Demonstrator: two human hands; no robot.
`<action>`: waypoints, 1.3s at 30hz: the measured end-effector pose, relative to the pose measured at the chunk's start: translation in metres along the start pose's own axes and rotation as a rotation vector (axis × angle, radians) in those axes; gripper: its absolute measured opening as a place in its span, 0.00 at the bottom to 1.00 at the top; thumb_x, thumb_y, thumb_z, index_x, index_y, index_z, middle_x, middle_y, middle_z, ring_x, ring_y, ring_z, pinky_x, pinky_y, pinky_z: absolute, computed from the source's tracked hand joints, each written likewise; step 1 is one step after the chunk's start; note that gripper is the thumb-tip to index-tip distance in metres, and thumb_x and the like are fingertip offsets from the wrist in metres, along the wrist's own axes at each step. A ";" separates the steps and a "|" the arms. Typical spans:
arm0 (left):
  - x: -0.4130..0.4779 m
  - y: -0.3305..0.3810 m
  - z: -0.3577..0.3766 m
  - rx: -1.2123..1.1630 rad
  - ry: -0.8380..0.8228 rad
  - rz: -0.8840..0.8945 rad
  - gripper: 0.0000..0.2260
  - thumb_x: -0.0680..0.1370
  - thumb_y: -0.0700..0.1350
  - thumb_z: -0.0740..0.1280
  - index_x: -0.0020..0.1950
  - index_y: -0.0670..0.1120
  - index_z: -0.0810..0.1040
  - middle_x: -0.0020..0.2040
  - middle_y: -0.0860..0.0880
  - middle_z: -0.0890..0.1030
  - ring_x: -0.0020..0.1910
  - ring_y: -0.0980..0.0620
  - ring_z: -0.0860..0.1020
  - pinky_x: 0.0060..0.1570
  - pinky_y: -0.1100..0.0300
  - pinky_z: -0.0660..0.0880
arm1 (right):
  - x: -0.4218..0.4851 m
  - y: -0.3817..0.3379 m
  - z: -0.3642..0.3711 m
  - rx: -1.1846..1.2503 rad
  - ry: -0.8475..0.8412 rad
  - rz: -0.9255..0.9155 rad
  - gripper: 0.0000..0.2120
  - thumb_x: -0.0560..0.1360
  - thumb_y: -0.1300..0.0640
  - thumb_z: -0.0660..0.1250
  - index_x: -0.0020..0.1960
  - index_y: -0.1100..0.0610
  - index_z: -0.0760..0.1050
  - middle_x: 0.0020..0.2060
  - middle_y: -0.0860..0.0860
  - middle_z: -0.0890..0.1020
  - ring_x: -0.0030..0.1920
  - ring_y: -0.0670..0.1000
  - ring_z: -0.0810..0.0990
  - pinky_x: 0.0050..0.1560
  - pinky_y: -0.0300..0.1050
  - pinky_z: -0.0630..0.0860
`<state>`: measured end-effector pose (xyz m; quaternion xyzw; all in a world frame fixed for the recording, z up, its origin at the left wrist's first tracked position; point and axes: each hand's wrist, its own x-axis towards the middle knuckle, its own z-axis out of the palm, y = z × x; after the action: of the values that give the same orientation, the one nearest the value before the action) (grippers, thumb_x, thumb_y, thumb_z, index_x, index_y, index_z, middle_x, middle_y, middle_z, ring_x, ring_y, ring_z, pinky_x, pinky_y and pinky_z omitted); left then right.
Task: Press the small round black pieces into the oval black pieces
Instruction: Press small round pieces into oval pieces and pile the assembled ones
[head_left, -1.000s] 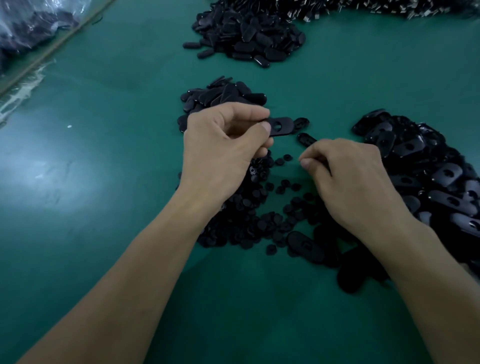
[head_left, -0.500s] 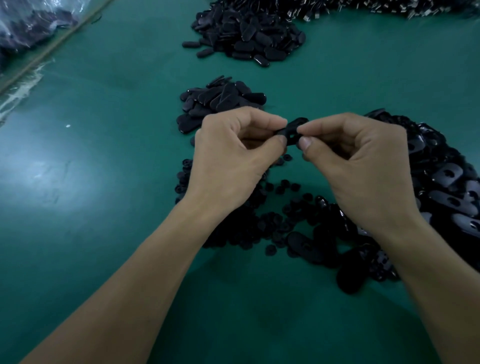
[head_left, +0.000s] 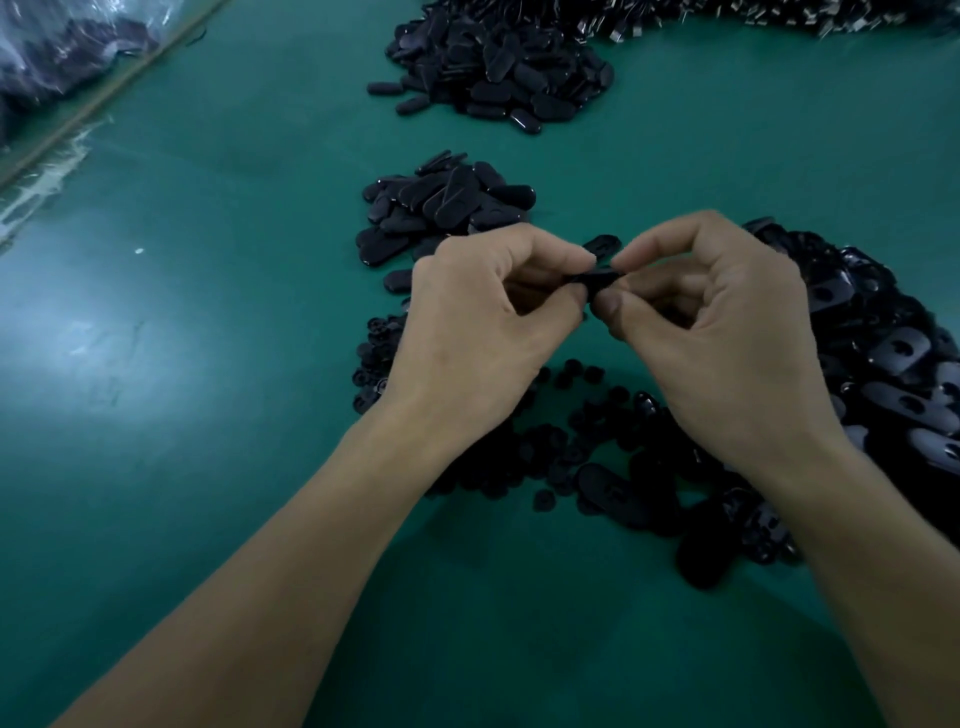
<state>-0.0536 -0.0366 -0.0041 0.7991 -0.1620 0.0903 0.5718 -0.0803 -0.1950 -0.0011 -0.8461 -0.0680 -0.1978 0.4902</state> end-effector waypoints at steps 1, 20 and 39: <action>0.000 0.000 0.000 0.008 -0.005 -0.003 0.12 0.75 0.37 0.74 0.46 0.55 0.83 0.40 0.57 0.86 0.40 0.61 0.84 0.45 0.66 0.79 | 0.000 0.000 -0.001 -0.001 -0.009 0.003 0.14 0.75 0.59 0.73 0.45 0.43 0.72 0.37 0.44 0.84 0.37 0.46 0.83 0.40 0.44 0.80; -0.004 0.000 -0.001 0.258 -0.089 0.126 0.09 0.76 0.37 0.72 0.54 0.47 0.84 0.43 0.57 0.84 0.41 0.62 0.82 0.46 0.65 0.79 | -0.007 -0.003 0.002 -0.129 -0.100 0.000 0.19 0.76 0.67 0.67 0.38 0.46 0.67 0.34 0.39 0.80 0.30 0.45 0.76 0.28 0.34 0.70; 0.001 -0.003 0.000 -0.048 -0.108 -0.090 0.12 0.76 0.40 0.74 0.49 0.57 0.78 0.40 0.55 0.85 0.38 0.55 0.84 0.43 0.57 0.82 | 0.004 0.010 -0.007 0.047 -0.158 0.034 0.09 0.78 0.59 0.71 0.53 0.45 0.81 0.44 0.40 0.86 0.48 0.40 0.84 0.52 0.38 0.80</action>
<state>-0.0514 -0.0357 -0.0063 0.7953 -0.1587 0.0175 0.5847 -0.0751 -0.2071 -0.0046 -0.8483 -0.0966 -0.1203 0.5066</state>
